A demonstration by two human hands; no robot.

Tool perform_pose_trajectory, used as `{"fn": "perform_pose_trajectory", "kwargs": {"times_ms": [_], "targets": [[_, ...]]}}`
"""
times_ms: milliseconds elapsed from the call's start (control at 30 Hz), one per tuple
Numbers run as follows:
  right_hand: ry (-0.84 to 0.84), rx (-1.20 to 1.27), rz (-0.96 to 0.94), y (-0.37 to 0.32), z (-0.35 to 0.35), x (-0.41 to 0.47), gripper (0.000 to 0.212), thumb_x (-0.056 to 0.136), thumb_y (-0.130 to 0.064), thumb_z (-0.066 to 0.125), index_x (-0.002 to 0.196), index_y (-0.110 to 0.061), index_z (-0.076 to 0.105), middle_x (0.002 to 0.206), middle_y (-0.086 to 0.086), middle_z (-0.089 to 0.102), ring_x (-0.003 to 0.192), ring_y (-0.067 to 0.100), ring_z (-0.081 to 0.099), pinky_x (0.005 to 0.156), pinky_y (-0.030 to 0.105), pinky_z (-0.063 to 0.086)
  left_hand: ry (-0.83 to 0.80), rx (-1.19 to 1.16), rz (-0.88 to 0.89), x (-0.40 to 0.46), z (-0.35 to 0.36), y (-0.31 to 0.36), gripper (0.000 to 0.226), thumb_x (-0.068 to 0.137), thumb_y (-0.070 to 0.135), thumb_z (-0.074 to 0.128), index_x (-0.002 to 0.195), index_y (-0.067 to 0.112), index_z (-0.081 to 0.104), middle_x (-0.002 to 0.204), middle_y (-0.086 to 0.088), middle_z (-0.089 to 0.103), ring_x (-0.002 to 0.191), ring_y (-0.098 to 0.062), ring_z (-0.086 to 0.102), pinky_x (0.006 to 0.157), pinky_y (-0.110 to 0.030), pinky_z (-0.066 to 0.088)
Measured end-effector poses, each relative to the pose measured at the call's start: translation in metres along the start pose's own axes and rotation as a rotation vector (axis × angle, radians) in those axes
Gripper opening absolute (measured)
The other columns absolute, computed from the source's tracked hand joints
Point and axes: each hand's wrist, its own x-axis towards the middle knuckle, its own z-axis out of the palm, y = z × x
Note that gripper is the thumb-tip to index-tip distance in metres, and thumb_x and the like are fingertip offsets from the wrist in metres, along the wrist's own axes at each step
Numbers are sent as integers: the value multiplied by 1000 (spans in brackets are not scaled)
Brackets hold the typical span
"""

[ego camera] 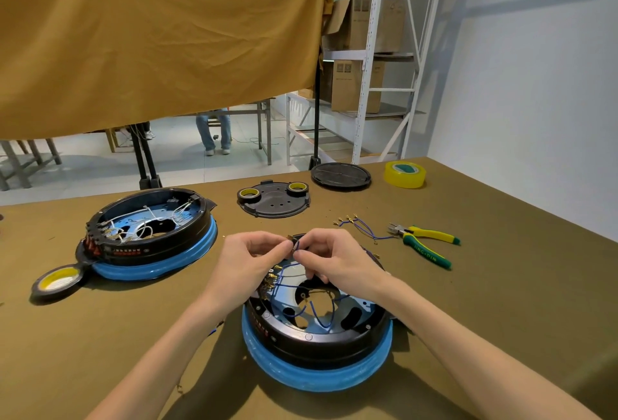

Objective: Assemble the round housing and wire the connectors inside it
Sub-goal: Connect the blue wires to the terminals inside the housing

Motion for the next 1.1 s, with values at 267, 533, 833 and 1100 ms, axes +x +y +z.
{"fn": "perform_pose_trajectory", "kwargs": {"times_ms": [267,533,833,1100], "targets": [[-2,189,38,6,1,2,15,103,-14,60,99,0,65,67,15,67,48,21,46,50,24,39,-83,-14,19,-2,-2,6,14,100,21,64,99,25,78,91,9,79,90,-5,74,79,-10,52],[-136,357,172,7,-2,5,27,103,-35,59,101,-10,70,73,12,65,55,18,49,52,23,41,-105,180,215,-2,-10,6,14,93,19,72,100,30,79,93,13,76,96,-13,70,84,-20,54],[-154,318,221,13,-4,6,12,99,-23,68,97,-13,74,68,3,58,48,11,42,45,19,34,-142,245,200,5,-26,0,23,98,21,67,115,33,77,114,22,71,116,1,62,97,-18,49],[-75,-96,451,9,-1,25,15,99,-22,65,91,-13,75,57,-4,60,42,8,43,40,18,33,-3,217,-107,7,-15,-31,25,106,16,50,122,25,67,114,9,69,110,-8,64,84,-23,54]]}}
